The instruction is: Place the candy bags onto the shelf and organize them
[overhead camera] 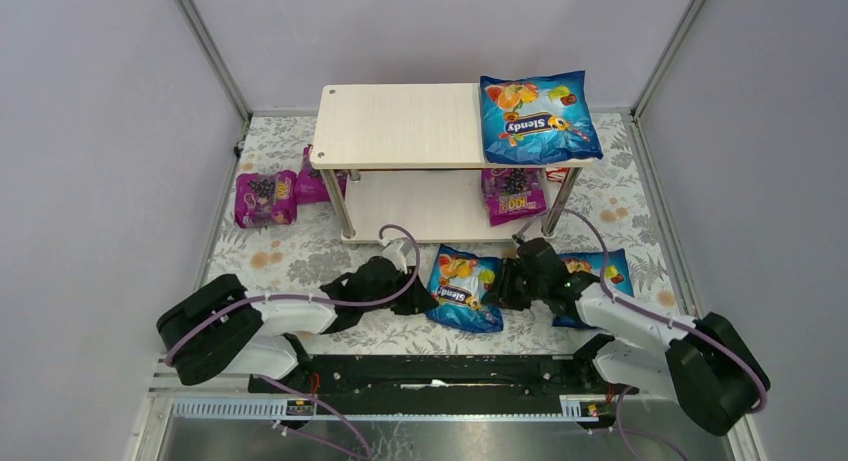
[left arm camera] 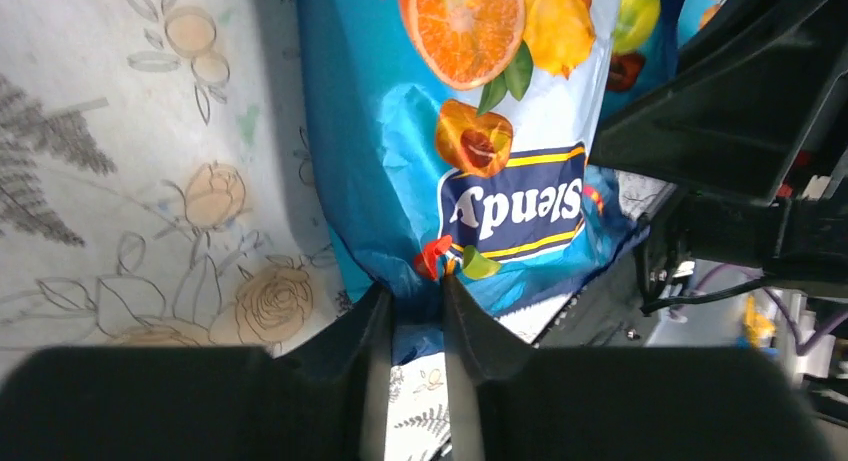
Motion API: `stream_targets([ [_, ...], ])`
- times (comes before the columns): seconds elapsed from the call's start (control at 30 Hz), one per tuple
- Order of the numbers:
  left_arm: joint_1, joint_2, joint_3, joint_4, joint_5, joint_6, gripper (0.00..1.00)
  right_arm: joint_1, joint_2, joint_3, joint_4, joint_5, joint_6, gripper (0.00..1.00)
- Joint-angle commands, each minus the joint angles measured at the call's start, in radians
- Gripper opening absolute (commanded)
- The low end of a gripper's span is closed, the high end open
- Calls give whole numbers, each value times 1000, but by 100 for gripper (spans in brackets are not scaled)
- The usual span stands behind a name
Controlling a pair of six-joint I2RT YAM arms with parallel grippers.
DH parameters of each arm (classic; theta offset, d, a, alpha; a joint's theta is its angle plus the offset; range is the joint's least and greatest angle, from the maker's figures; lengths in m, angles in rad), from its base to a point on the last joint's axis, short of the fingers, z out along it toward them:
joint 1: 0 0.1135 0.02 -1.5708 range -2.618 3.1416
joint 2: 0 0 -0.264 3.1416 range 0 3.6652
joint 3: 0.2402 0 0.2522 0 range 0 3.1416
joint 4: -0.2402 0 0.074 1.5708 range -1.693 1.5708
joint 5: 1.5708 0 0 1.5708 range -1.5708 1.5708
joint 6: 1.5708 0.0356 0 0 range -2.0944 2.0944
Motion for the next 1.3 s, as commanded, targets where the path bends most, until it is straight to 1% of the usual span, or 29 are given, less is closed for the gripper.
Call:
stream_targets([
  [0.0, -25, 38, -74, 151, 117, -103, 19, -2, 97, 147, 87, -16, -93, 33],
  [0.07, -40, 28, -100, 158, 112, -130, 16, -2, 133, 176, 105, -16, -87, 36],
  [0.1, -42, 12, -113, 152, 108, -142, 16, -3, 141, 178, 115, -8, -76, 42],
  [0.17, -43, -34, -135, 125, 87, -165, 15, -5, 137, 168, 128, 18, -51, 66],
  [0.23, -42, -97, -141, 59, 49, -163, 15, -17, 103, 135, 127, 38, -28, 84],
  [0.3, -42, -153, -143, -1, 11, -158, 15, -39, 31, 72, 127, 28, -7, 96],
  [0.33, -41, -169, -146, -18, -2, -159, 15, -49, -3, 44, 125, 19, 4, 99],
  [0.4, -40, -179, -152, -24, -12, -163, 15, -72, -75, -8, 110, -15, 29, 100],
  [0.5, -36, -143, -156, 20, 12, -170, 12, -92, -159, -72, 96, -80, 79, 100],
  [0.6, -36, -94, -148, 54, 35, -177, 8, -94, -231, -146, 126, -158, 167, 100],
  [0.7, -32, -75, -159, 87, 45, -194, 7, -94, -301, -225, 169, -217, 260, 100],
  [0.87, -14, -56, -195, 174, 83, -239, 6, -94, -363, -292, 184, -251, 323, 100],
  [0.93, -13, -40, -201, 206, 97, -255, 6, -92, -346, -323, 271, -248, 361, 100],
  [1.0, -14, -5, -206, 265, 118, -282, 6, -92, -289, -341, 421, -249, 408, 100],
  [1.03, -14, 16, -207, 301, 131, -293, 5, -92, -250, -342, 491, -237, 417, 100],
  [1.17, -13, 134, -222, 469, 182, -355, 2, -89, -61, -305, 622, -161, 405, 99],
  [1.27, -14, 210, -242, 599, 207, -393, 0, -66, 58, -299, 815, -149, 451, 97],
])
